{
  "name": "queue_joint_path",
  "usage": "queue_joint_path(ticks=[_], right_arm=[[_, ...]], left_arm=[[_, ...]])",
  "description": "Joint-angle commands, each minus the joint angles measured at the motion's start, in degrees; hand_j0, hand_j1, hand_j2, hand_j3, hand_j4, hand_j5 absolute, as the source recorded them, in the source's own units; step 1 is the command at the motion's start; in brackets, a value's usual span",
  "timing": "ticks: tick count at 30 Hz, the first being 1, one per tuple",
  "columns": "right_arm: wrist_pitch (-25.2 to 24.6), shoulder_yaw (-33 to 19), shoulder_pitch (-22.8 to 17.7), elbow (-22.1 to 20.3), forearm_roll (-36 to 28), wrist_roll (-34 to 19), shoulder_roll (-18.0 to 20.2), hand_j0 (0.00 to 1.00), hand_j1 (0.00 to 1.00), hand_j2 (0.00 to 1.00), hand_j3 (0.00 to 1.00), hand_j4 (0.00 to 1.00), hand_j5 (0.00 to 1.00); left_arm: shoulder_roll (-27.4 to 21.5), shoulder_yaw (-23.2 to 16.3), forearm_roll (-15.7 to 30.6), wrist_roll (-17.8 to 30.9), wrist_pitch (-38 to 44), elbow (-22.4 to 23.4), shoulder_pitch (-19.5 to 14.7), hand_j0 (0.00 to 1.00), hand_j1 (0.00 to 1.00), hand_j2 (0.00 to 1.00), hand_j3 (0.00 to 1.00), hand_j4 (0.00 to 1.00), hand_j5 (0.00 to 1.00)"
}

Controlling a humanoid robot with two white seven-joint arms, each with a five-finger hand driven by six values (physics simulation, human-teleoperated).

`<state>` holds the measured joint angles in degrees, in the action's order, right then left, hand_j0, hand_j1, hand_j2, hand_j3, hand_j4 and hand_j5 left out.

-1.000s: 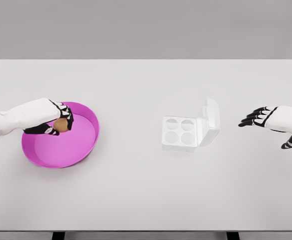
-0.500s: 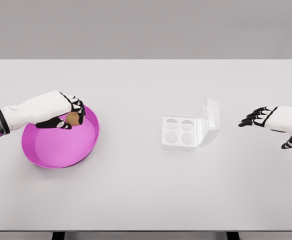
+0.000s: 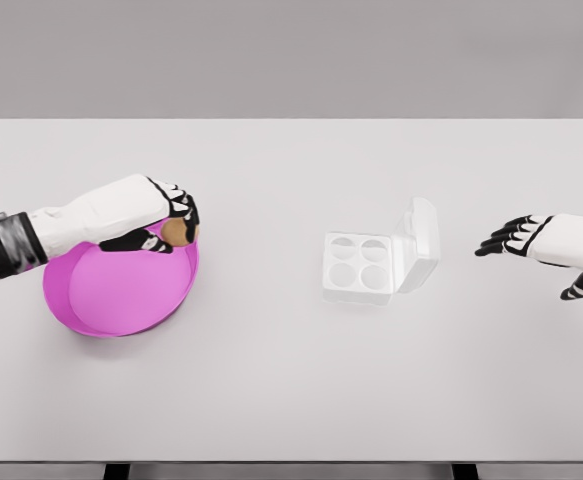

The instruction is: Pack egg into the box and close the box lid

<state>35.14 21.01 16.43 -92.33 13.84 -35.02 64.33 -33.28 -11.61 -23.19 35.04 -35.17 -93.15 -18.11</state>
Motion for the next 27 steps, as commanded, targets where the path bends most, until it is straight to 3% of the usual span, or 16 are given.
queue_joint_path(ticks=[1,27], right_arm=[[-0.14,-0.01,-0.09,-0.04,-0.30,0.02,0.09,1.00,1.00,1.00,1.00,1.00,1.00],[-0.14,-0.01,-0.09,0.04,-0.30,0.02,0.18,1.00,1.00,1.00,1.00,1.00,1.00]], left_arm=[[0.59,-0.07,0.43,-0.04,0.17,-0.19,0.00,0.36,0.36,0.36,0.36,0.36,0.36],[10.17,-1.13,0.43,-0.04,0.17,-0.28,-0.70,0.36,0.36,0.36,0.36,0.36,0.36]])
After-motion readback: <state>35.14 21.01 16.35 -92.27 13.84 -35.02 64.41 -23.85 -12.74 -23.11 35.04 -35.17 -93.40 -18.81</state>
